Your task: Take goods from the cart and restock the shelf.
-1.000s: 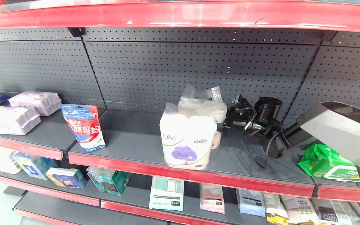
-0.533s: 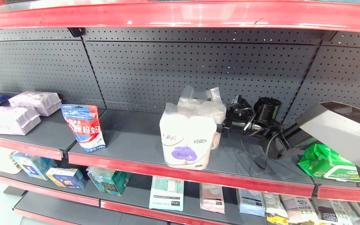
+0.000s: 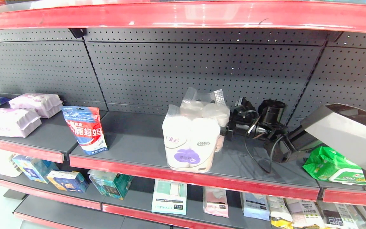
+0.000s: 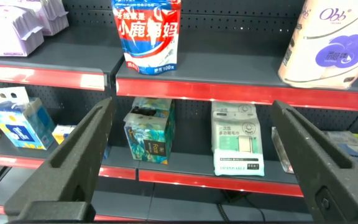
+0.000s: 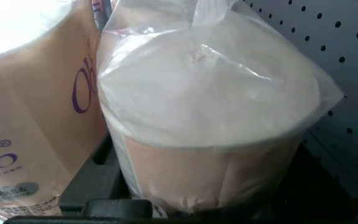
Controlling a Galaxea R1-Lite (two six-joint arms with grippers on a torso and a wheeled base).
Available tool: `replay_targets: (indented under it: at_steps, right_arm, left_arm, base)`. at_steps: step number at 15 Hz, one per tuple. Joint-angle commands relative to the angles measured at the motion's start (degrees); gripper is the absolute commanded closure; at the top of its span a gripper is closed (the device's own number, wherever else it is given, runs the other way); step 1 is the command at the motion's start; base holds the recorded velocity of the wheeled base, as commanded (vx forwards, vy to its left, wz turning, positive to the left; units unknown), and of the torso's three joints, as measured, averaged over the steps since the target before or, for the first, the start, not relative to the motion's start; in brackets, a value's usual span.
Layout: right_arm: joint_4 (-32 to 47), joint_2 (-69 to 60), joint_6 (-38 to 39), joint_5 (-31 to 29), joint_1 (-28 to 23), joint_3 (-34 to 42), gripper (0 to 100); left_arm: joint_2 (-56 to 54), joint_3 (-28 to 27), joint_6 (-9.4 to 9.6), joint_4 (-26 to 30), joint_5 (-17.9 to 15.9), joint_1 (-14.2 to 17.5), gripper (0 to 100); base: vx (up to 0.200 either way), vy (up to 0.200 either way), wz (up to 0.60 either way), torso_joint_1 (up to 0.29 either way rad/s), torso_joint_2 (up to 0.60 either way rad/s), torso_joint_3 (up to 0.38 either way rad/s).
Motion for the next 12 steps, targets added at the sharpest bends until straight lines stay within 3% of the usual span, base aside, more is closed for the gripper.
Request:
replay_targets:
  at_steps: [1,3,4,12]
  right_arm:
    - [0.1,0.0,-0.1,-0.2,0.1,0.3,100]
    - [0.1,0.0,-0.1,-0.3,0.1,0.3,100]
    - [0.1,0.0,-0.1,-0.3,0.1,0.3,0]
    - [0.0,-2.1,-0.1,-0.2,-0.3,2.1,0]
  left_arm:
    - [0.0,0.0,-0.03,0.0,0.0,0.0,0]
    - [0.0,0.0,-0.03,0.0,0.0,0.0,0]
    - [0.0,0.0,-0.03,0.0,0.0,0.0,0]
    - [0.0,0.0,-0.03,0.0,0.0,0.0,0]
  base:
    - [0.000,0.000,0.00,0.000,0.00,0.000]
    - [0.000,0.000,0.00,0.000,0.00,0.000]
    - [0.000,0.000,0.00,0.000,0.00,0.000]
    - [0.000,0.000,0.00,0.000,0.00,0.000]
